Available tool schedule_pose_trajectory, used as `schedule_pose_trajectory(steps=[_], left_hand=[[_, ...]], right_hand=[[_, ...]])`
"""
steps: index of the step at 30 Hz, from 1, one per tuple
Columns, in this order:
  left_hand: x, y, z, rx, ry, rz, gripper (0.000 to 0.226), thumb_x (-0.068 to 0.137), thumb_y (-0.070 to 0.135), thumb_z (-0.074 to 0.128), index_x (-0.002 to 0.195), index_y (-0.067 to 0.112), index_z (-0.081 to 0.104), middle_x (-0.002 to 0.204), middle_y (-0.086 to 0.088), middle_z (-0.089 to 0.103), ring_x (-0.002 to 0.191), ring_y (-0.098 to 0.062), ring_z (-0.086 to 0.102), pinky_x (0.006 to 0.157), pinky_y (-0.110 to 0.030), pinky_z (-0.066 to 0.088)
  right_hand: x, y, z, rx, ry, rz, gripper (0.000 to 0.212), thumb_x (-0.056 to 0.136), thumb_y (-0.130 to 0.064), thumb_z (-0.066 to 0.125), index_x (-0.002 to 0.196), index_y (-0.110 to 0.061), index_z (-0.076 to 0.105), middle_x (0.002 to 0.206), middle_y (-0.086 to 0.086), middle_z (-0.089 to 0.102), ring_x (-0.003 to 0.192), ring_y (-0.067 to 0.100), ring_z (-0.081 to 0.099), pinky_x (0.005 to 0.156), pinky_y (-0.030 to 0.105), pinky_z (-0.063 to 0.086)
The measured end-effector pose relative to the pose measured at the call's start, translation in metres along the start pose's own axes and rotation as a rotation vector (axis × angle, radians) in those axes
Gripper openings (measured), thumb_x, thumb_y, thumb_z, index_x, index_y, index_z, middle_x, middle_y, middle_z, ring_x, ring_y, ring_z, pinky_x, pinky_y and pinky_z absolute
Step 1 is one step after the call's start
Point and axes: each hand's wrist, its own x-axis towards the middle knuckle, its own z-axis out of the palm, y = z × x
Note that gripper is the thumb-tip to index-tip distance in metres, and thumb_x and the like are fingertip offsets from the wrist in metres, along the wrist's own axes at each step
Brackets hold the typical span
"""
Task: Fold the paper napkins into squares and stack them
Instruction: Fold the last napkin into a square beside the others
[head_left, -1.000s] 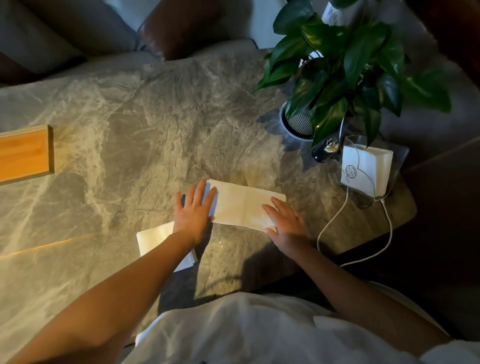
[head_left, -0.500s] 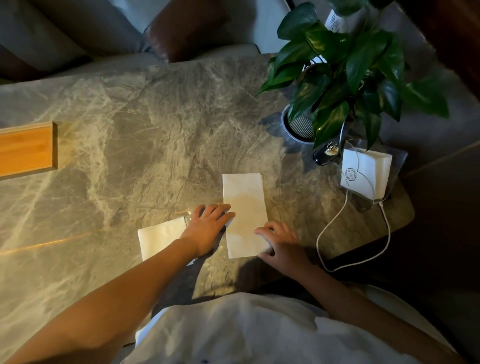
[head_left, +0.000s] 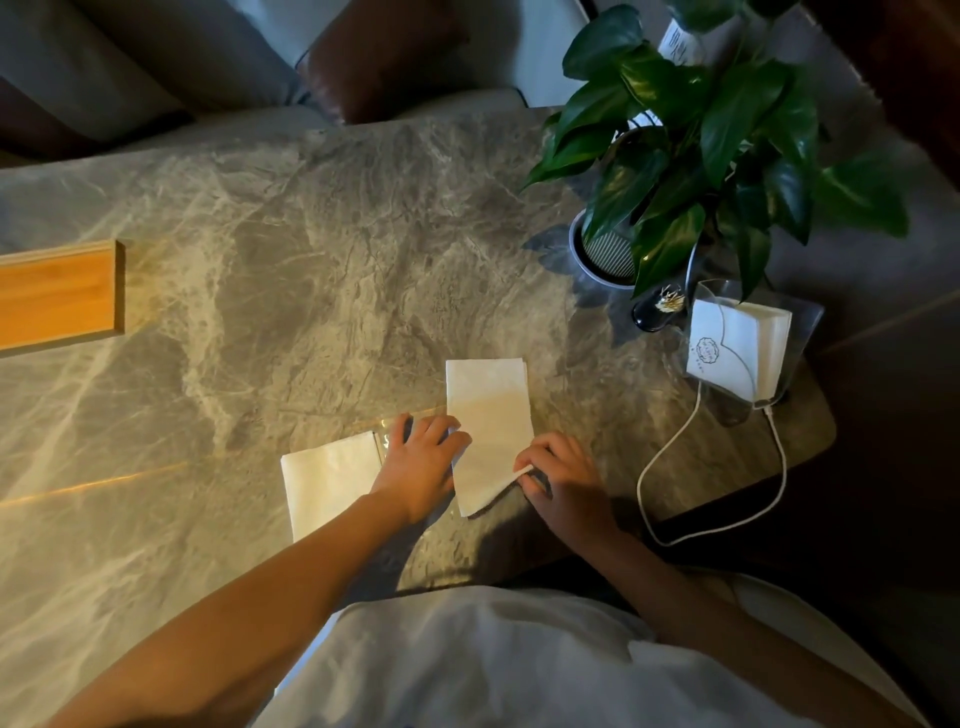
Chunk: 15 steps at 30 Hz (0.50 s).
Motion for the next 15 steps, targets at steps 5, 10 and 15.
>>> schedule_pose_trajectory(steps=[5,10,15], left_hand=[[0.001,0.005,-0.008,-0.261,0.106,-0.146,0.021,0.089,0.018,0.054,0.105,0.029,0.063,0.117,0.004,0.064,0.109,-0.021,0.055,0.101,-0.034,0.021],[-0.005,0.005,-0.014,-0.352,0.064,-0.134,0.026,0.082,0.011,0.057,0.1,0.028,0.063,0.112,0.007,0.067,0.105,-0.018,0.057,0.101,-0.032,0.023],[-0.013,0.009,-0.012,-0.377,0.02,-0.145,0.023,0.079,0.013,0.059,0.095,0.028,0.064,0.101,0.009,0.069,0.096,-0.014,0.06,0.099,-0.034,0.034]], right_hand=[[-0.008,-0.002,-0.014,0.049,-0.081,0.001,0.021,0.079,-0.023,0.069,0.099,-0.022,0.062,0.107,-0.005,0.059,0.1,0.014,0.054,0.074,0.026,0.051],[-0.017,0.012,-0.019,0.105,-0.245,0.122,0.054,0.075,-0.017,0.075,0.125,-0.018,0.056,0.131,0.001,0.054,0.121,0.017,0.047,0.092,0.024,0.043],[-0.016,0.009,-0.01,0.165,-0.182,0.152,0.016,0.081,-0.008,0.068,0.096,-0.011,0.065,0.106,0.006,0.068,0.098,0.021,0.063,0.076,0.025,0.053]])
